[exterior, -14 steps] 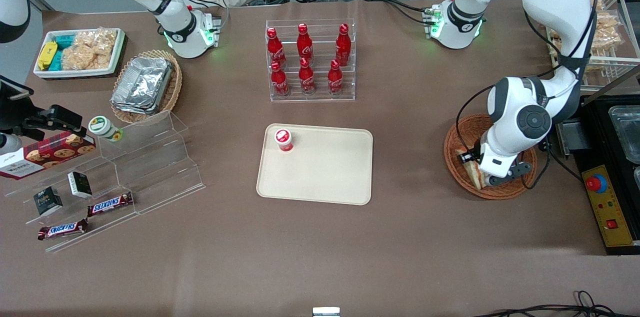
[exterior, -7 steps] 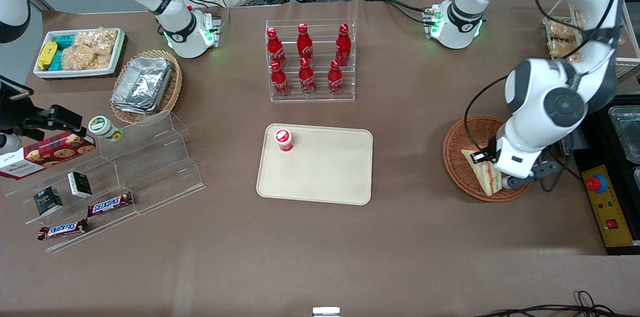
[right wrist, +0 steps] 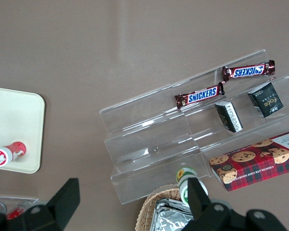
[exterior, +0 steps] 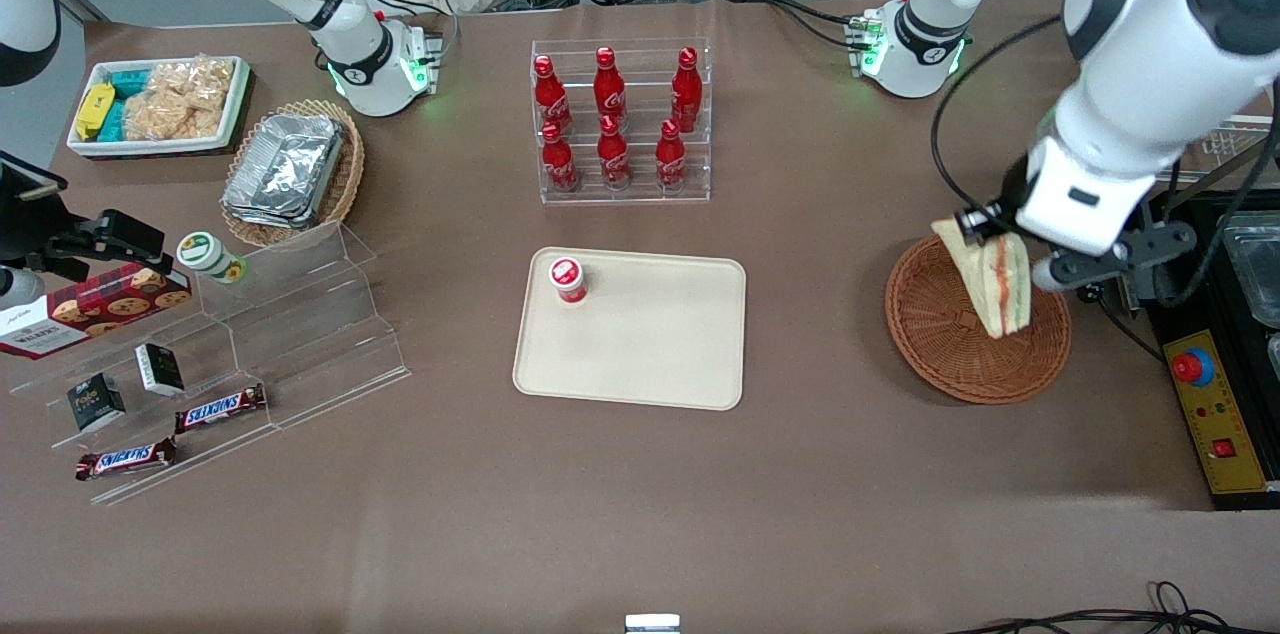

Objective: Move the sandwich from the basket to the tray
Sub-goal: 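Carry the held sandwich over to the cream tray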

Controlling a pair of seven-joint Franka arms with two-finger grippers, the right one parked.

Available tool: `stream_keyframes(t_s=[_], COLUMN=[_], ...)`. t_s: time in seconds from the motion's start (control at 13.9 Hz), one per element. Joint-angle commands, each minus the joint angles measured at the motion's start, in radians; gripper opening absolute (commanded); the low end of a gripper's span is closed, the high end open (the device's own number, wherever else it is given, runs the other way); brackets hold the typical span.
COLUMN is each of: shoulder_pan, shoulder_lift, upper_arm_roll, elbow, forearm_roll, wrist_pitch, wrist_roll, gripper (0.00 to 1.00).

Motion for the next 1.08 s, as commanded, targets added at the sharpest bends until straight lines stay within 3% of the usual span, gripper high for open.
stream_keyframes(t_s=[0.0, 0.22, 0.36, 0.51, 0.79, 1.01], shoulder_pan=[-0.002, -0.004, -0.030, -0.076, -0.145, -0.147], shoulder_lift=[0.026, 0.056, 0.125, 0.215, 0.444, 0.570], upper_arm_roll=[-0.120, -0.279, -0.358, -0.364, -0.364, -0.360], elbow=[0.105, 0.106, 0.106, 0.100, 0.099, 0.097], forearm_roll=[0.014, 0.012, 0.052, 0.066, 0.199, 0.250], wrist_pitch=[-0.083, -0.071, -0.045, 0.072, 0.221, 0.361], wrist_roll=[-0.133, -0.299, -0.336, -0.405, -0.486, -0.529], gripper=[0.21, 0.21, 0.21, 0.22, 0.22, 0.22])
